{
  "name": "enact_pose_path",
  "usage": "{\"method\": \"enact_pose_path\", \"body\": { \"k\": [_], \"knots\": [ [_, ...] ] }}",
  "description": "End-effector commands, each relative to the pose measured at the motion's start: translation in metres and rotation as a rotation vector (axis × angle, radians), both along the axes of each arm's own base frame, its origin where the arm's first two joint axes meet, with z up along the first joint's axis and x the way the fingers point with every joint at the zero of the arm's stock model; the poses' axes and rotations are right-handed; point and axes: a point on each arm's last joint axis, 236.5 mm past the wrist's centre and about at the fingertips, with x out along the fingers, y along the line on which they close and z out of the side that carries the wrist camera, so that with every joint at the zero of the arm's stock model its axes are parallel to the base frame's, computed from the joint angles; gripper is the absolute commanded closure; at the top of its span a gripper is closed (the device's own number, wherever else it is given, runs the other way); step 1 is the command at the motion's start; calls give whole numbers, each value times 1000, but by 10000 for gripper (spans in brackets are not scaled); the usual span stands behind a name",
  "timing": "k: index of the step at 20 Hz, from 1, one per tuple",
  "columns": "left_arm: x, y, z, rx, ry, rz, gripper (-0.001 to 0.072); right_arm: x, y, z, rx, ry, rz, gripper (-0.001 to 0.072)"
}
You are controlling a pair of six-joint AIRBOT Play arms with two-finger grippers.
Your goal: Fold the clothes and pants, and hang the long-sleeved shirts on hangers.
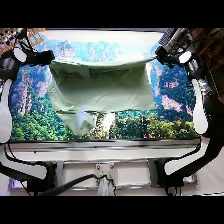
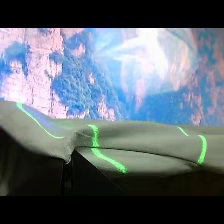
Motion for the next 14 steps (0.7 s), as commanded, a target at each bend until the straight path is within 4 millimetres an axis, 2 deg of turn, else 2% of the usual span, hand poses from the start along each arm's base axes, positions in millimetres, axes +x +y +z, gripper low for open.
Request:
{"method": "enact_pose_path", "body": {
  "k": [1, 3, 6, 9, 10, 11, 12, 13, 14],
  "knots": [
    [-24, 19, -25, 101, 136, 4, 705, -26, -4, -29, -90, 137, 65, 689],
    [-34, 31, -33, 160, 190, 9, 705, -39, -6, -45, -114, 200, 86, 689],
    [-45, 29, -42, 158, 246, -1, 705, -52, 0, -63, -106, 256, 103, 689],
    [-67, 25, -67, 152, 368, -21, 704, -63, 10, -78, -97, 299, 123, 686],
    [-73, 23, -75, 141, 407, -27, 702, -67, 13, -82, -96, 311, 129, 654],
    [-78, 18, -81, 120, 434, -32, 696, -69, 14, -83, -93, 319, 132, 513],
    [-80, 12, -83, 91, 447, -37, 622, -70, 14, -82, -93, 324, 136, 411],
    [-80, 5, -81, 61, 447, -40, 478, -73, 15, -79, -97, 328, 142, 412],
    [-80, -1, -77, 32, 442, -43, 374, -76, 14, -75, -105, 330, 157, 412]
  ]
}}
